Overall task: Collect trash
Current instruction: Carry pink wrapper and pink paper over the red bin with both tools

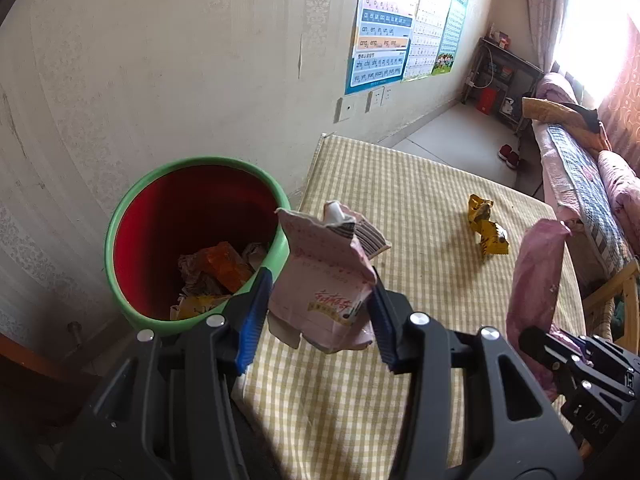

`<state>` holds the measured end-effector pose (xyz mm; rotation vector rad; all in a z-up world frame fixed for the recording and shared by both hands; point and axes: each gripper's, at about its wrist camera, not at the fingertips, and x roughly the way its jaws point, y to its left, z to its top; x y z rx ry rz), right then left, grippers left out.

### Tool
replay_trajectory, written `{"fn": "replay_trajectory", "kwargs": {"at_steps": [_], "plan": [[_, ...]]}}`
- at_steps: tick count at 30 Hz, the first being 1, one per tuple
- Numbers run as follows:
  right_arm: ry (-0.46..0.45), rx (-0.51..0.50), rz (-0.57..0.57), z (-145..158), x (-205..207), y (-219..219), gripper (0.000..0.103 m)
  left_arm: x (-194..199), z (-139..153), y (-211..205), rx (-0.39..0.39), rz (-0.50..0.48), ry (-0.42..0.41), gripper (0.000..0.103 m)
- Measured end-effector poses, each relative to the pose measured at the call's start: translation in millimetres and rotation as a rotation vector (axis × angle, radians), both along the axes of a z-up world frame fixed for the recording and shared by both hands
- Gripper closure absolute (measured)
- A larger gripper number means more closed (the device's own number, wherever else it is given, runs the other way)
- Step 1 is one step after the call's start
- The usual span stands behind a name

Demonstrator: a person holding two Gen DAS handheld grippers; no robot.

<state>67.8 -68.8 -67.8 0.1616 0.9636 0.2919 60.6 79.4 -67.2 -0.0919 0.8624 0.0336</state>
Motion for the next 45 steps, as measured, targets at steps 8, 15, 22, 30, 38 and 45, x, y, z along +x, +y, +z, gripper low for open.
{"fn": "replay_trajectory", "kwargs": {"at_steps": [8,15,22,30,38,45], "plan": [[0.007,0.021,0.053,4,24,28,0.080,-1,-6,23,0.010,0.055,0.002,0.058],[0.010,0.047,0.149,10,55,77,0.080,-1,-8,57,0.003,0.136,0.002,0.057],[0.016,0.050,0.224,9,74,126,0.080,8,-3,101,0.024,0.232,-0.002,0.057],[0.029,0.035,0.258,3,86,157,0.080,13,-3,130,0.018,0.274,-0.013,0.057],[0.045,0.020,0.260,-5,93,161,0.080,20,-11,138,-0.001,0.277,0.001,0.057],[0.053,0.011,0.270,-9,98,168,0.080,24,-18,143,-0.010,0.282,0.013,0.057]]}}
